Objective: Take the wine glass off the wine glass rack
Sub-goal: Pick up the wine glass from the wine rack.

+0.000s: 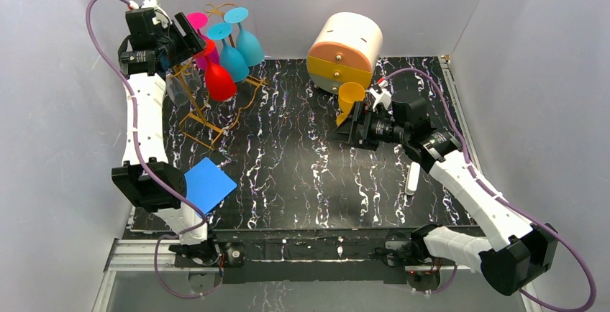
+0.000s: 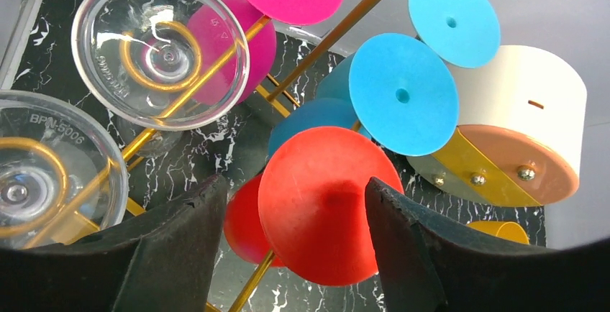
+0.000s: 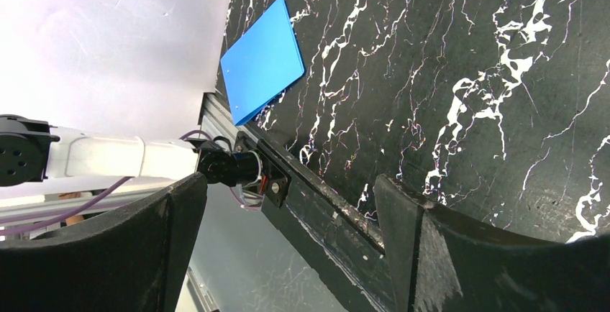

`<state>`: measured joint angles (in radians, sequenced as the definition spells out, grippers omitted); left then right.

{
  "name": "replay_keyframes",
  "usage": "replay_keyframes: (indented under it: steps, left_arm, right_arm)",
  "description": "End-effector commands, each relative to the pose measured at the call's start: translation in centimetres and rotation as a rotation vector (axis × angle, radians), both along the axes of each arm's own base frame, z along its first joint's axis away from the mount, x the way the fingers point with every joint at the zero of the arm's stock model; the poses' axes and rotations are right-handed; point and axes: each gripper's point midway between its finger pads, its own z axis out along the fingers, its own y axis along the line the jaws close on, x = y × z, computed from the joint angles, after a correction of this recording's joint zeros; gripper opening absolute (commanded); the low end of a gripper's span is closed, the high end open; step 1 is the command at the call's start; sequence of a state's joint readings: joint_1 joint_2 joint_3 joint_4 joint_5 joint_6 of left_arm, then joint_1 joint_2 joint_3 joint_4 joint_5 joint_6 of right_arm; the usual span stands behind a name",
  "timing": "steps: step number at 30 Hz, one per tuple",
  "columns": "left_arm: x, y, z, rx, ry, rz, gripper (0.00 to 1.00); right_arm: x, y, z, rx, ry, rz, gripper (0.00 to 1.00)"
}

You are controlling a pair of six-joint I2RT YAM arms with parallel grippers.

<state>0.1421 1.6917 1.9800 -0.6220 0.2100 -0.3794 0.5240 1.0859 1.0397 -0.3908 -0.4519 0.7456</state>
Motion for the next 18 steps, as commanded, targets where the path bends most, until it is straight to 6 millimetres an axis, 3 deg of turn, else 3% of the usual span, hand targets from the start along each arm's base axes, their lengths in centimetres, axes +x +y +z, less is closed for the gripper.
replay_keyframes:
  steps: [1, 7, 18]
  left_arm:
    - [0.0, 0.0, 0.5, 0.023, -0.012, -0.028, 0.67]
    - [0.0, -0.7, -0.3, -0.004, 0.004, -0.067, 0.62]
    - [-0.2, -0.9, 1.0, -0.072, -0.052, -0.041, 0.56]
  right_arm:
    - [0.6, 0.3, 2.0, 0.028, -0.051, 0.002, 0.94]
    - [0.8, 0.3, 1.3, 0.005, -0.035, 0.012, 0.94]
    - [1.1, 0.0, 1.7, -0.002, -0.050, -0.018, 0.94]
